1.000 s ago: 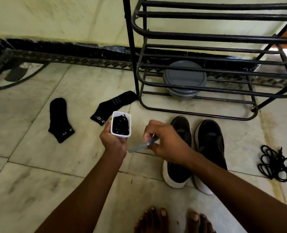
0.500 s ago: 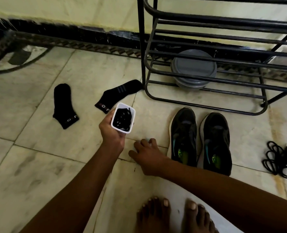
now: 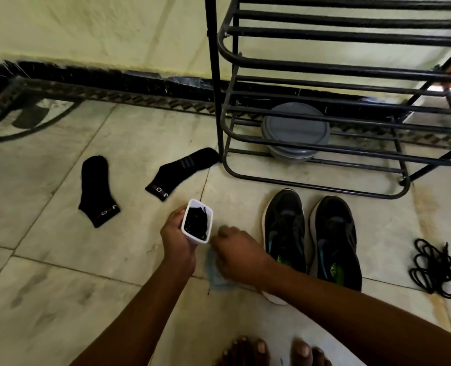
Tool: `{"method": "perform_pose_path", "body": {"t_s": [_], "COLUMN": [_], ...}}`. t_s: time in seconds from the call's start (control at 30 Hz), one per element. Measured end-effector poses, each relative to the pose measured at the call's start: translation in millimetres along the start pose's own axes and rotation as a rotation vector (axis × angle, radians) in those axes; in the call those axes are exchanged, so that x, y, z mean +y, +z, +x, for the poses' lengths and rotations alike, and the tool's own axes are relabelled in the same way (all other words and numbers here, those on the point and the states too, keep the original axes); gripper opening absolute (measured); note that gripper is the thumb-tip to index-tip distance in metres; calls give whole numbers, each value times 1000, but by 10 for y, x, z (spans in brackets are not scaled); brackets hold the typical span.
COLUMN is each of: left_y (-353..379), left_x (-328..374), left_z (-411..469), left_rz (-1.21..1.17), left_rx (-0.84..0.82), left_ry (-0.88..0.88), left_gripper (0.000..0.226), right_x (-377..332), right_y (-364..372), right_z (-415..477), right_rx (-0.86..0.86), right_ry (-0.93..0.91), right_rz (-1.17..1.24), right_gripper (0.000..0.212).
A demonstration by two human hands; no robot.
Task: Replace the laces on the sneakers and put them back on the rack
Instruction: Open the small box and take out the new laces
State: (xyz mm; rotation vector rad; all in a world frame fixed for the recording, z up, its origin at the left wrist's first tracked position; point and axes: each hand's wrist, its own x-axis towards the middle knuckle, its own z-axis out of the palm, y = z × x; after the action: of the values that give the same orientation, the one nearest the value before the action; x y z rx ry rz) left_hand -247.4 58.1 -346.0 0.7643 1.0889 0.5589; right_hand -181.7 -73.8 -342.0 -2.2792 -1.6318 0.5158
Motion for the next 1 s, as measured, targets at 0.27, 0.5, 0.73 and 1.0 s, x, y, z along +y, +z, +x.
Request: {"method": "perform_pose_path", "body": {"t_s": [0.27, 0.5, 0.73, 1.0], "left_y": [-51, 20, 83, -1], "left_x": [-84, -85, -51, 50], "left_z": [-138, -241, -162, -210], "left_rz": [150, 353, 142, 178], "left_rx": [-133, -215, -116, 45], "left_ry": [-49, 18, -157, -17], "left_gripper": [35, 37, 36, 21], "right_x": [179, 207, 302, 712], "right_y": [-367, -206, -203, -389], "right_z": [171, 208, 298, 305], "right_rx": [91, 177, 302, 421], "right_ry": [-82, -98, -144, 178], "right_rz": [260, 313, 322, 464], "right_gripper": [49, 40, 13, 13]}}
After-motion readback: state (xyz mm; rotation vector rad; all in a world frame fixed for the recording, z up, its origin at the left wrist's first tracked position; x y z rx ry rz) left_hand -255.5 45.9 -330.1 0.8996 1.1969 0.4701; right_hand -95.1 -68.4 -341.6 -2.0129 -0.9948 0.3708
